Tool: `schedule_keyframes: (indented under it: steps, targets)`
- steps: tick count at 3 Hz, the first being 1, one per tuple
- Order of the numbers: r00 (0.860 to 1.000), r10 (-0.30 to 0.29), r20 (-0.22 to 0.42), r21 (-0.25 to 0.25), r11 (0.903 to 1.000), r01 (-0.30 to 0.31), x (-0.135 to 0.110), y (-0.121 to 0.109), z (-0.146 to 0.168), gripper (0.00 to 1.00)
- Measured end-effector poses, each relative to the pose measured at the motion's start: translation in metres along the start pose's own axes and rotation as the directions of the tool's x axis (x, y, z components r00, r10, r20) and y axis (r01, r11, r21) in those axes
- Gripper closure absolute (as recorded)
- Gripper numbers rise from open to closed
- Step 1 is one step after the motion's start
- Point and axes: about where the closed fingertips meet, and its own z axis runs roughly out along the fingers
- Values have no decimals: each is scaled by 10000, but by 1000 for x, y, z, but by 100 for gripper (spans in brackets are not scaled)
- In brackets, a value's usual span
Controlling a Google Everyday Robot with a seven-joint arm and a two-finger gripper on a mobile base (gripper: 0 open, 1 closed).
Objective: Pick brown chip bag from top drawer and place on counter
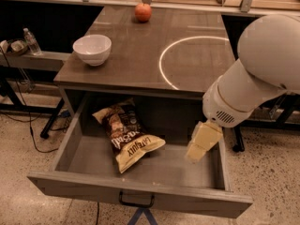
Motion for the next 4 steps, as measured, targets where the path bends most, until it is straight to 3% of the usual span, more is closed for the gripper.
schedule_keyframes:
  steps: [2,3,4]
  targets:
    - [9996,275,74,-223,9994,-274,2,3,9,0]
    - [9936,1069,361,-972,9899,-1030,0,15,55,0]
    - [9768,2086,488,-1914,9618,-1959,-2,30,117,0]
